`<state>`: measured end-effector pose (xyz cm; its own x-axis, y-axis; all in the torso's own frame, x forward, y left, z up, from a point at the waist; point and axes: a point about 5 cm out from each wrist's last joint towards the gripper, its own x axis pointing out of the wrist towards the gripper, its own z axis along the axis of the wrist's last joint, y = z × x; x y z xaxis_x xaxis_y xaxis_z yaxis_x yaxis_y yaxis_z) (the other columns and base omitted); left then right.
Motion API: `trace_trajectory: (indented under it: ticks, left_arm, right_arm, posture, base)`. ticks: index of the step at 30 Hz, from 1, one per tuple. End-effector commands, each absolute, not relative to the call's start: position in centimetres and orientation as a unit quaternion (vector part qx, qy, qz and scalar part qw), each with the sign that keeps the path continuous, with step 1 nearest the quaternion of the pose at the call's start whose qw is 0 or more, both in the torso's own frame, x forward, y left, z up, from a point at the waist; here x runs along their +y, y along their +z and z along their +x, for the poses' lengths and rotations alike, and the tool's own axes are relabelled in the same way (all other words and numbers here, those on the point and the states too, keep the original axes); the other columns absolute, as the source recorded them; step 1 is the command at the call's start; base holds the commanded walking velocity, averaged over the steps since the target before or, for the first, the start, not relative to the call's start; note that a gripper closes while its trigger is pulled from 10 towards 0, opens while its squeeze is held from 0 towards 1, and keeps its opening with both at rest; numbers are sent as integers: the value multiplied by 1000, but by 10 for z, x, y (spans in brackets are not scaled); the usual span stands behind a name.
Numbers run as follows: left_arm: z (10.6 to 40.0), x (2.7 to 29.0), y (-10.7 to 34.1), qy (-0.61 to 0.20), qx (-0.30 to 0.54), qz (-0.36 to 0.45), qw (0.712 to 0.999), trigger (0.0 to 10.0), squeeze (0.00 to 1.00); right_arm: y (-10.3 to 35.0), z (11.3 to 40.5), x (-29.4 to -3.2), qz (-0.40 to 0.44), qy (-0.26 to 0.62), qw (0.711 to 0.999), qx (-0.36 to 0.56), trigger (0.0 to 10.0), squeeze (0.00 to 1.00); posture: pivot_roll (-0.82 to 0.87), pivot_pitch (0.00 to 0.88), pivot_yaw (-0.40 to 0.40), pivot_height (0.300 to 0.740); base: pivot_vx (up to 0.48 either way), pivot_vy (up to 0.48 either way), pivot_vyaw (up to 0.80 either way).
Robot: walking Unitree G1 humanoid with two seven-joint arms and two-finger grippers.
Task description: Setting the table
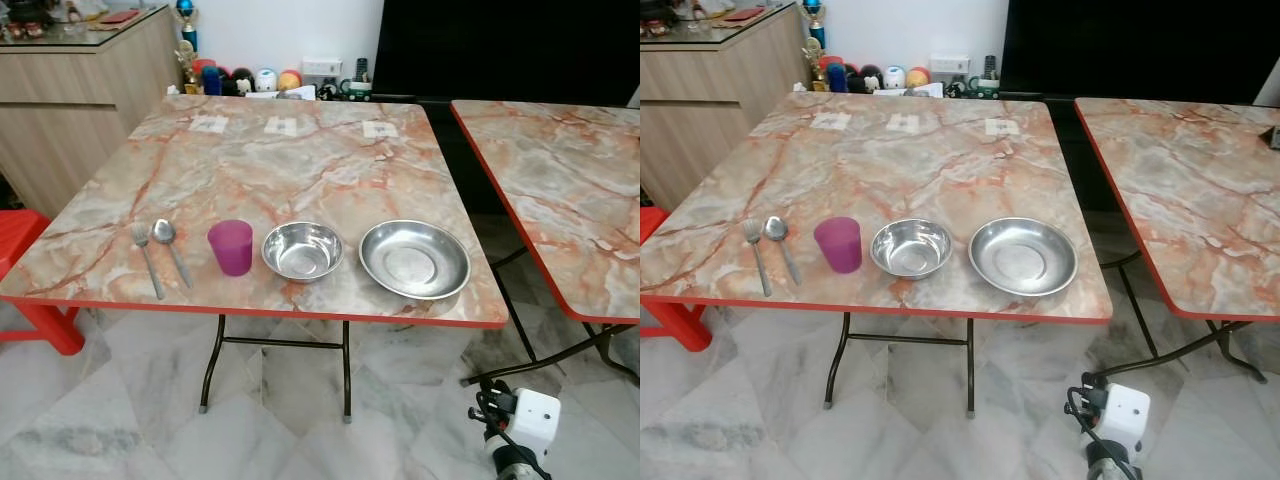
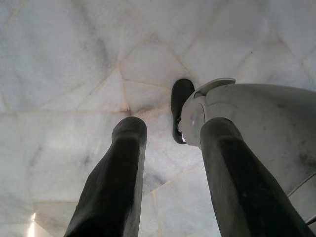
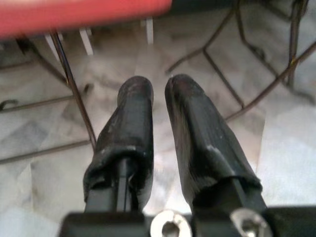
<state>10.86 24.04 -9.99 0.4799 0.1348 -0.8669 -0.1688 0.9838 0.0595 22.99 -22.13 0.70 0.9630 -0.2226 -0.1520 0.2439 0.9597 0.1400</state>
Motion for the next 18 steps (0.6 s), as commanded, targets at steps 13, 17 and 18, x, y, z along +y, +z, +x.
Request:
trace_trajectory:
  ticks: [13,17,18]
  left_arm:
    - [85,253,-102,101,524,4,846,10000,0]
    - [83,253,-102,107,522,1,846,10000,0]
    - [83,253,-102,107,522,1,846,10000,0]
  right_arm:
    - [53,250,-192,109,-83,990,-8,10000,1000]
    - [64,257,-185,111,-58,992,-7,10000,1000]
    - [65,258,-185,108,-54,993,-8,10000,1000]
  posture:
    - [-7,0,-31,740]
    - [-5,0,-14,740]
    - [-5,0,-14,740]
  base:
    - [0,0,0]
    - [0,0,0]
    - [0,0,0]
